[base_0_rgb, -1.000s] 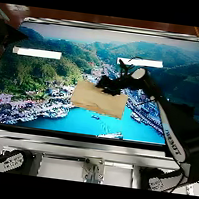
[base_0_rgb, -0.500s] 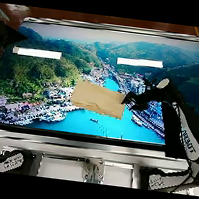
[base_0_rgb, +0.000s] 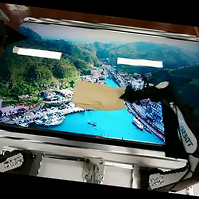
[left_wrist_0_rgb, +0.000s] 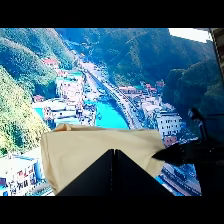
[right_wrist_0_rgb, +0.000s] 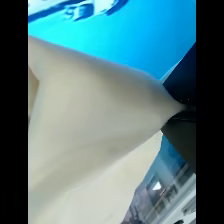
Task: Fold the shirts.
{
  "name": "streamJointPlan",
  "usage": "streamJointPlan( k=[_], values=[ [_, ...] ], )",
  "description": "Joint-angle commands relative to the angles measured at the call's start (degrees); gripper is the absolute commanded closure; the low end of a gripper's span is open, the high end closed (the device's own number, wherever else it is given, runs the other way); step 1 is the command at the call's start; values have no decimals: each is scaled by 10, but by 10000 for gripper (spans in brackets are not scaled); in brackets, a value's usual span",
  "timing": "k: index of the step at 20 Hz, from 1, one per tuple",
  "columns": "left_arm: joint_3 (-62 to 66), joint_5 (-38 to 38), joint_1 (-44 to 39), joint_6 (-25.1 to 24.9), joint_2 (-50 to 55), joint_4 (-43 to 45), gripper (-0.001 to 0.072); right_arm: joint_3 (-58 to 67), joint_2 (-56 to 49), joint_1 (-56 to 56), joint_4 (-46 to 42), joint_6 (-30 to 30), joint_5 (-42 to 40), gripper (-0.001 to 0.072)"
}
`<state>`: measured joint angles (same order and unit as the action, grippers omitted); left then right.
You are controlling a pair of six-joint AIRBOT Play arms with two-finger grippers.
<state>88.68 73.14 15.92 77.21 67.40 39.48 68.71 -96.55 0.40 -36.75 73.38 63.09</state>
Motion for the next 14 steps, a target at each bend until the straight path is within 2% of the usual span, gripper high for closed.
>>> streamJointPlan(
  k=[1, 6, 10, 14],
  values=[
    [0, 0, 0, 0, 0, 0, 673, 66, 64, -73, 16, -5, 59, 654],
    [0, 0, 0, 0, -1, 0, 672, 150, 177, -258, -74, 98, 162, 655],
    [0, 0, 0, 0, -3, 0, 672, 169, 224, -384, -140, 124, 201, 654],
    [0, 10, 0, -3, -4, -17, 672, 169, 226, -460, -196, 134, 215, 654]
  ],
)
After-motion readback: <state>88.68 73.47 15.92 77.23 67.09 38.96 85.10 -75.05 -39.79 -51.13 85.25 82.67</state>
